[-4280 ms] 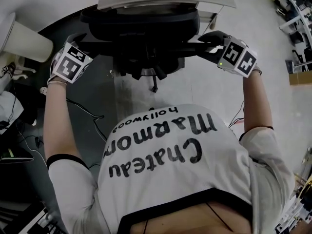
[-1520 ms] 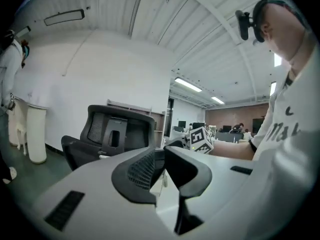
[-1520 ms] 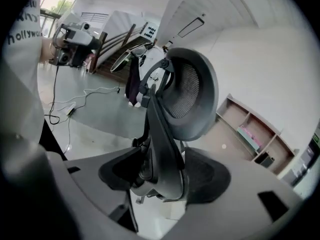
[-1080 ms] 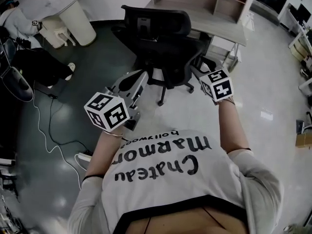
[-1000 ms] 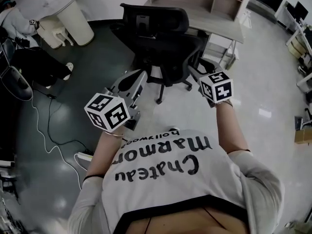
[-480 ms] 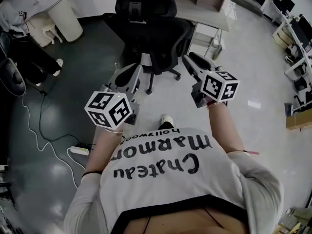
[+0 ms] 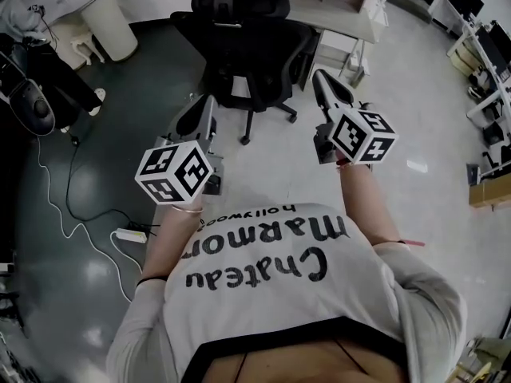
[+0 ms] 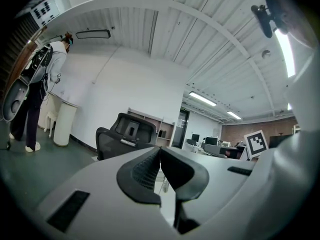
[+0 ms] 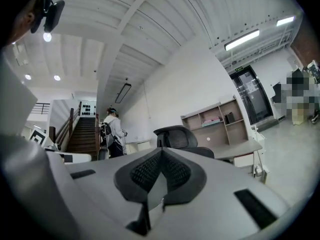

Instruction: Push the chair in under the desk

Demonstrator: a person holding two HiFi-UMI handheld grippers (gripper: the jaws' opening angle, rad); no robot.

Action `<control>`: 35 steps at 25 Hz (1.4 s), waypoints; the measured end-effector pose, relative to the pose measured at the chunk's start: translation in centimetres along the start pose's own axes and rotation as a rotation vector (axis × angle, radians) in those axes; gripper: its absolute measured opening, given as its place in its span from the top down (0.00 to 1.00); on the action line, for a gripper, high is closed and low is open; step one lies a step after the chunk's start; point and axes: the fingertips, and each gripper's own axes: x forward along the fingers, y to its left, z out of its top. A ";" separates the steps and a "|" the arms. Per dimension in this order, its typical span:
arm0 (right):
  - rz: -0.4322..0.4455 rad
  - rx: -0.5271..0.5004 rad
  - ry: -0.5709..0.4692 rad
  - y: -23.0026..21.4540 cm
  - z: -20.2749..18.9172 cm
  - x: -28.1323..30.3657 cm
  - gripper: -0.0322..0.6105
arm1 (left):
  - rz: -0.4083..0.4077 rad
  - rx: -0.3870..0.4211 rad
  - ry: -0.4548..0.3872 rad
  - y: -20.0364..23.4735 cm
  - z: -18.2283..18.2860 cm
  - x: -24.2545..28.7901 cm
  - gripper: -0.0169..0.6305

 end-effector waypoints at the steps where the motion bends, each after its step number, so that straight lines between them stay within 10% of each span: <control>1: -0.003 -0.009 0.003 -0.1 -0.1 0.0 0.94 | 0.004 -0.005 -0.001 0.1 -0.2 -0.1 0.95; 35: -0.007 -0.067 0.121 -4.8 -1.9 -8.3 0.94 | 0.066 -0.098 0.026 -8.4 -4.5 -2.1 0.95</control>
